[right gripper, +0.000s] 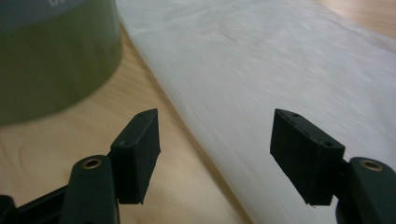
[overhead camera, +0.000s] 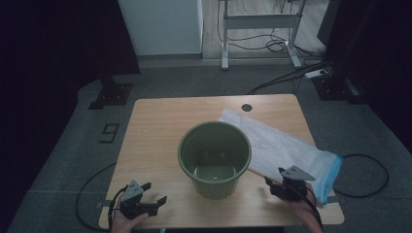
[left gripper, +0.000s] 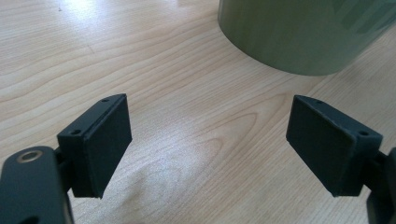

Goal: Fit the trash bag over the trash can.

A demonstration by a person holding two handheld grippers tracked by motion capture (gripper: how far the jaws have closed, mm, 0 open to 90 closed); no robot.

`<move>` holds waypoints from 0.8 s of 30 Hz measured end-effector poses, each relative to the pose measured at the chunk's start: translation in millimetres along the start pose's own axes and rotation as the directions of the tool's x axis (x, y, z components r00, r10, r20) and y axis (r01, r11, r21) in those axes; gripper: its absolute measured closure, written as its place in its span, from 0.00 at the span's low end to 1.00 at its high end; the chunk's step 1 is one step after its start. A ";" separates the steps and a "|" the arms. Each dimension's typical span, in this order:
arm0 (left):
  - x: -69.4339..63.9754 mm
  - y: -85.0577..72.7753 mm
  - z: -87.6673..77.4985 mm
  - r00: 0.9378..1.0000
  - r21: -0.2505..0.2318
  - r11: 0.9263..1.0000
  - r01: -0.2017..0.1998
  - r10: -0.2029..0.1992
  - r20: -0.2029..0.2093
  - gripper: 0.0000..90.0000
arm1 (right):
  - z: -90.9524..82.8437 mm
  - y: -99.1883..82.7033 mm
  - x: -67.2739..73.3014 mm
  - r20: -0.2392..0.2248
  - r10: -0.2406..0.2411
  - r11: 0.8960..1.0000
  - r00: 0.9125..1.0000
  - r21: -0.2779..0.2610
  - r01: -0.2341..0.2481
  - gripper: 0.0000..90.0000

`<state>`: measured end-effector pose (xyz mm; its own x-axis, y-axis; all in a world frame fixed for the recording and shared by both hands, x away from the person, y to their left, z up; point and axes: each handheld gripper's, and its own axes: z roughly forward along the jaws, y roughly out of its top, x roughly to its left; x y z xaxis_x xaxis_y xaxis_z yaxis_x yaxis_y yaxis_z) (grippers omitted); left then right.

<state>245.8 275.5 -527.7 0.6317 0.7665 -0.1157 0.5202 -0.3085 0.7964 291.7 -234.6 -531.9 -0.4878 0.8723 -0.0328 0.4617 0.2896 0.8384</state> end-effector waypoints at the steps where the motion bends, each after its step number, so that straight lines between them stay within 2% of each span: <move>1: 0.0 0.0 0.0 1.000 0.000 1.000 0.000 0.000 0.000 0.15 | 8.2 4.4 2.2 -0.011 -0.003 1.000 1.000 0.003 0.003 0.35; 4: 1.8 -0.7 -0.4 1.000 -0.001 1.000 0.003 -0.003 0.000 0.15 | 30.3 15.4 8.3 -0.034 0.002 1.000 0.999 0.020 -0.001 0.34; 6: 2.7 -0.6 -0.9 1.000 -0.002 1.000 0.004 -0.004 0.001 0.15 | 37.0 18.2 9.8 -0.034 0.006 1.000 0.999 0.028 -0.005 0.33; 7: 3.9 -0.4 -1.8 1.000 -0.006 1.000 0.007 -0.007 0.000 0.15 | 49.5 22.4 11.9 -0.042 0.023 0.999 0.999 0.041 -0.022 0.33; 10: 5.6 -0.9 -3.8 1.000 -0.013 1.000 0.010 -0.010 -0.002 0.15 | 60.5 24.4 14.1 -0.045 0.030 0.998 0.999 0.053 -0.028 0.33; 18: 7.9 -1.6 -5.4 1.000 -0.018 1.000 0.021 -0.022 -0.006 0.15 | 77.1 25.9 18.6 -0.041 0.027 0.996 0.999 0.089 -0.023 0.35; 24: 7.8 -2.1 -5.5 1.000 -0.015 1.000 0.021 -0.021 -0.006 0.15 | 84.6 29.8 19.7 -0.029 0.018 0.993 0.999 0.116 -0.014 0.47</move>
<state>246.5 285.3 -527.0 0.6174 0.7761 -0.1288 0.5246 -0.2841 0.8025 358.6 -175.4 -553.5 -0.5007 0.8656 -0.0022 0.5512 0.3208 0.7702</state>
